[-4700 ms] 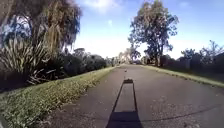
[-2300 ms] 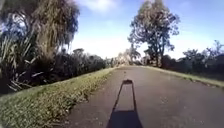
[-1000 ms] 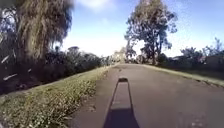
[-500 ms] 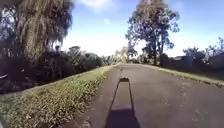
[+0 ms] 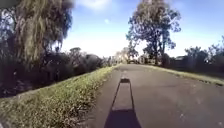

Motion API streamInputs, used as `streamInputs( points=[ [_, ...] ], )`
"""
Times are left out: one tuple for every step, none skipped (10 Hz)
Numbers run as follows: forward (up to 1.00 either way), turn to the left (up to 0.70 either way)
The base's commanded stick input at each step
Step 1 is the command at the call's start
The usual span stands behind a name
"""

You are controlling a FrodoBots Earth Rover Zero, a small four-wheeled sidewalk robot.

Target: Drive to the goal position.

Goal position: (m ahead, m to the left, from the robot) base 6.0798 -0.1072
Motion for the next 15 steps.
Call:
streamInputs(
  points=[
    [1.00, -0.40],
    [1.00, 0.00],
    [1.00, 0.00],
    [1.00, 0.00],
    [1.00, 0.00],
    [1.00, 0.00],
    [1.00, 0.00],
    [1.00, -0.40],
    [1.00, -0.40],
    [1.00, -0.40],
    [1.00, -0.29],
    [1.00, -0.17],
    [1.00, -0.05],
    [1.00, 0.00],
    [1.00, 0.00]
  ],
)
